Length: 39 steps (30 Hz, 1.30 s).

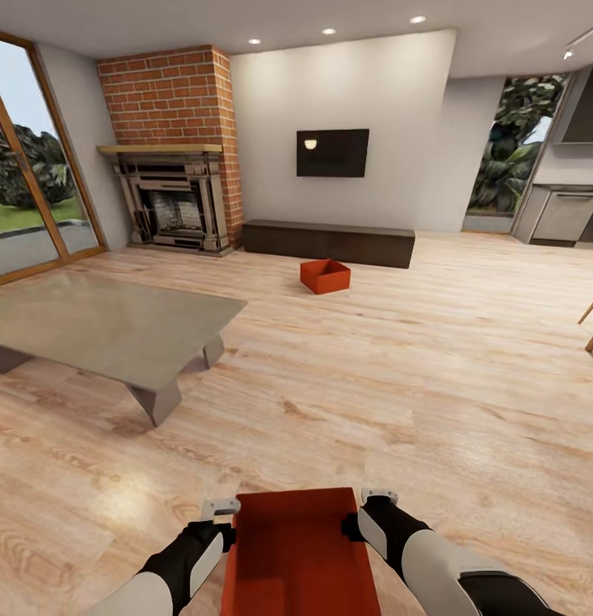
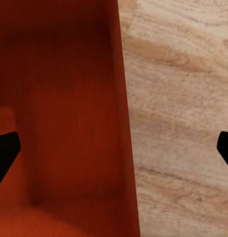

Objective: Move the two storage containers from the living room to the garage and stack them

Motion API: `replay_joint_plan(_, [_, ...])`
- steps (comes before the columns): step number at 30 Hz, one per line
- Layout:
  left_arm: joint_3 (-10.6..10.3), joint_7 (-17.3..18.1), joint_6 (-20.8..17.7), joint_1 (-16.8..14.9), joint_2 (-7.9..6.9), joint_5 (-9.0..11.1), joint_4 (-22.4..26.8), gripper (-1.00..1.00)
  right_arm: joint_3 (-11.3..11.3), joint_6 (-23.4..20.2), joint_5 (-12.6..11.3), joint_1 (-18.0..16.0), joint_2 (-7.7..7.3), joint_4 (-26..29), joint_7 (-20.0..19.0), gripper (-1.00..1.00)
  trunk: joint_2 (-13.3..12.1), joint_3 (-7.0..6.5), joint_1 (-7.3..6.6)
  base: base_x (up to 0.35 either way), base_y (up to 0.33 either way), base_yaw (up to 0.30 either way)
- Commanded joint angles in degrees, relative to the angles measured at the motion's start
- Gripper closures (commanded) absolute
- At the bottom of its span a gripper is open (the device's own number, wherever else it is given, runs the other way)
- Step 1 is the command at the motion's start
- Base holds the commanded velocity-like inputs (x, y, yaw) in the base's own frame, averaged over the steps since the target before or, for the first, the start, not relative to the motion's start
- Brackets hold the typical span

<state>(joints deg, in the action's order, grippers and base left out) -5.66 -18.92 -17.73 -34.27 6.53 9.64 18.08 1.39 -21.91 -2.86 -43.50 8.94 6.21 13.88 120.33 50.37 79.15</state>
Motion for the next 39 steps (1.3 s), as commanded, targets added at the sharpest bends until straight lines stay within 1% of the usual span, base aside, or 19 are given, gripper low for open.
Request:
replay_joint_plan(1, [-0.5,-0.4,-0.3,0.0,-0.03,0.6,0.1,-1.00,0.1,-0.2,-0.3,0.0,0.02,0.1,0.3,-1.00,0.4,0.24,0.22,0.000,0.000,0.000])
replay_joint_plan(39, [-0.5,-0.4,-0.3,0.0,-0.10,0.6,0.1,-1.00,0.1,-0.2,-0.3,0.0,-0.06,0.2,0.3,-1.00,15.7,7.06,8.56,0.000,0.000,0.000])
